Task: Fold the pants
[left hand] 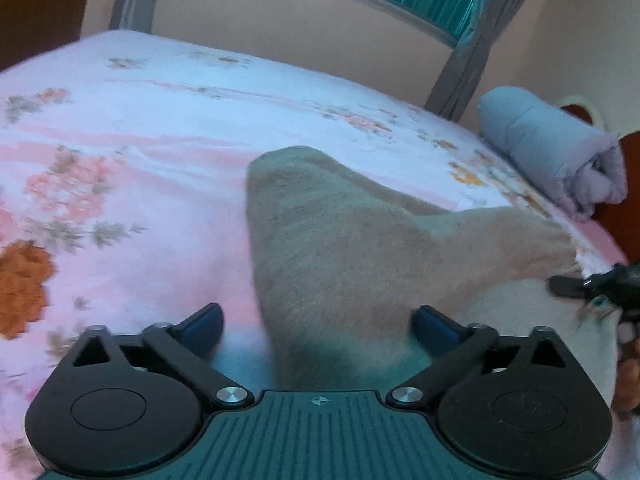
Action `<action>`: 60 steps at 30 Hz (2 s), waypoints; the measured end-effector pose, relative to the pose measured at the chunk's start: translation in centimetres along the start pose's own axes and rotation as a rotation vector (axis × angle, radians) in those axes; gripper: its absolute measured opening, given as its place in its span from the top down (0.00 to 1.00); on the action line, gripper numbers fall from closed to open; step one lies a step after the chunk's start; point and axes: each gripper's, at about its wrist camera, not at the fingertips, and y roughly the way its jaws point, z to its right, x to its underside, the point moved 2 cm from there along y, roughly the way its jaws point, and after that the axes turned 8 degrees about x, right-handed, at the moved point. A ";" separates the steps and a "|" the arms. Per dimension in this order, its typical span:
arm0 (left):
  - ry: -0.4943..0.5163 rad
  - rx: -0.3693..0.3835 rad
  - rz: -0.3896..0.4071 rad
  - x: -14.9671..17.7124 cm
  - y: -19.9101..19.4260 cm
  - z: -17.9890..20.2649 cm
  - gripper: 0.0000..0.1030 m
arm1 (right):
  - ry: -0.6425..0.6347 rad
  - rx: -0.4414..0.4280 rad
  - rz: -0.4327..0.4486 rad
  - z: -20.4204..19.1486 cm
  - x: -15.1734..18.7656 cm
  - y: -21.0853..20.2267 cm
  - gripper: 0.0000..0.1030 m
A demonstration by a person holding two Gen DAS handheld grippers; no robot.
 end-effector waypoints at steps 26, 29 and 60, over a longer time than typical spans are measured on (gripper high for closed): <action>0.058 -0.295 0.102 6.9 -17.2 3.3 0.00 | -0.321 0.418 0.287 -8.2 7.2 -15.2 0.24; 0.029 -0.317 0.160 10.1 -22.0 4.9 0.00 | -0.366 0.392 0.360 -9.9 11.1 -19.6 0.22; 0.182 -0.229 0.348 28.4 -36.8 24.7 0.00 | -0.689 0.490 0.588 -16.5 38.9 -28.4 0.06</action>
